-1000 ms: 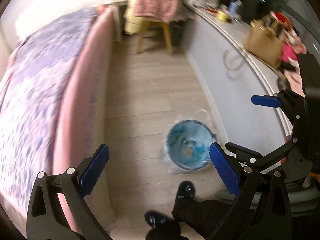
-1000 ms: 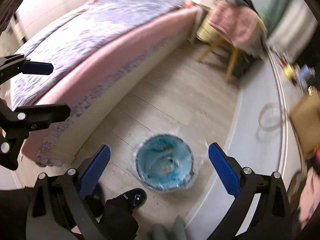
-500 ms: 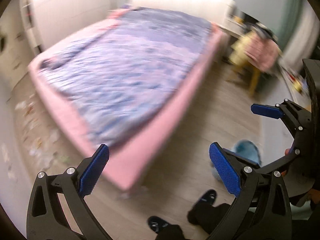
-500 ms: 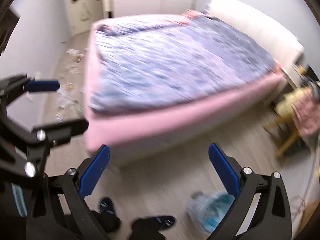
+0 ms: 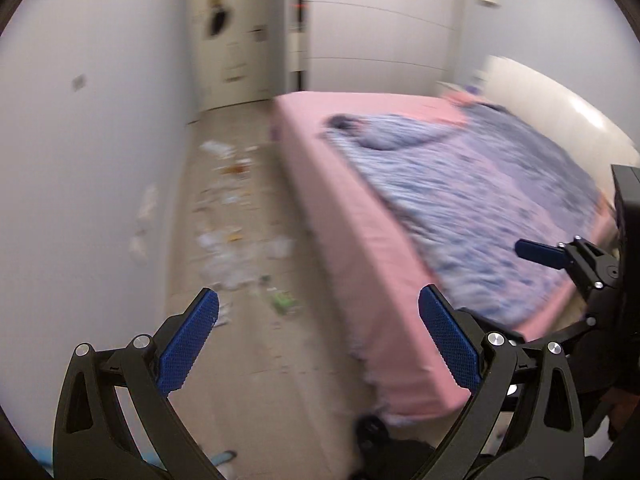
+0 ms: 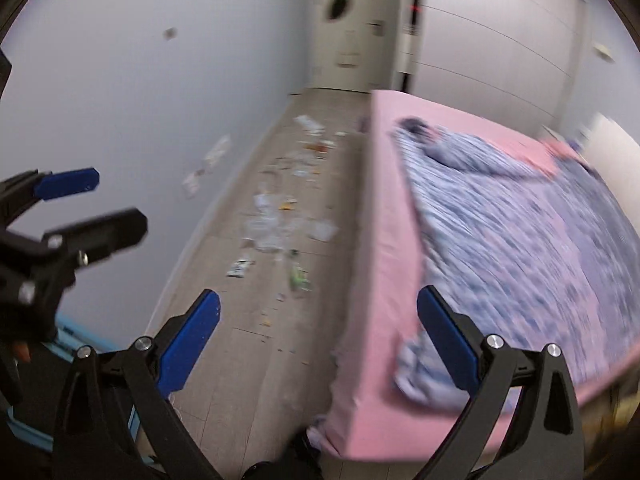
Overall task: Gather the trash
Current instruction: 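Carry both open tools away from the bin toward the trash on the floor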
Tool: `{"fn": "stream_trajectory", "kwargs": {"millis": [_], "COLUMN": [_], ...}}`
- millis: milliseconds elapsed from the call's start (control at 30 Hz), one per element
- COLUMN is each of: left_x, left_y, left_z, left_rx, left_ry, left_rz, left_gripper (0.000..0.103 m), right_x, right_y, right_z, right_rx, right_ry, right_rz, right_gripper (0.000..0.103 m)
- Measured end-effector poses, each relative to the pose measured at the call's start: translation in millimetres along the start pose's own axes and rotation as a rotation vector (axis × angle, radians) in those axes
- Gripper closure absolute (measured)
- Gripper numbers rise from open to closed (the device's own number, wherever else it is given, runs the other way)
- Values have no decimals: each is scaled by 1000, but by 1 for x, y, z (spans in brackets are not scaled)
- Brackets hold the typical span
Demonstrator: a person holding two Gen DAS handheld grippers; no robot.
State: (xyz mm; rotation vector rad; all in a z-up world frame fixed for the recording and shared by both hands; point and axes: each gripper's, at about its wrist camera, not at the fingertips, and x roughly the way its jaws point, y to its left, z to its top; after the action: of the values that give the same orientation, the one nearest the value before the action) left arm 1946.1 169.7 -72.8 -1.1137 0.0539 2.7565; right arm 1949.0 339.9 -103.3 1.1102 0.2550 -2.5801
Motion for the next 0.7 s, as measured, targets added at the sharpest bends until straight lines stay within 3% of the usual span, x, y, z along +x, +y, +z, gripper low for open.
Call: {"fn": "stream_trajectory", "kwargs": {"millis": [100, 333, 567, 700], "left_x": [8, 36, 71, 103], "left_y": [53, 148, 213, 229], "left_z": [4, 27, 86, 123], "left_rx": [-96, -189, -309, -308], "left_ry": [14, 98, 72, 40], "left_rz": [75, 251, 273, 254], "left_gripper": [6, 6, 6, 6], "right_x": [33, 105, 157, 183], "right_y": [14, 21, 13, 10], "right_z": [27, 101, 179, 219], "right_rx": [-38, -43, -44, -32], "right_ry": [5, 51, 28, 13], "right_rz": [52, 145, 146, 129], "right_gripper": [7, 7, 7, 7]}}
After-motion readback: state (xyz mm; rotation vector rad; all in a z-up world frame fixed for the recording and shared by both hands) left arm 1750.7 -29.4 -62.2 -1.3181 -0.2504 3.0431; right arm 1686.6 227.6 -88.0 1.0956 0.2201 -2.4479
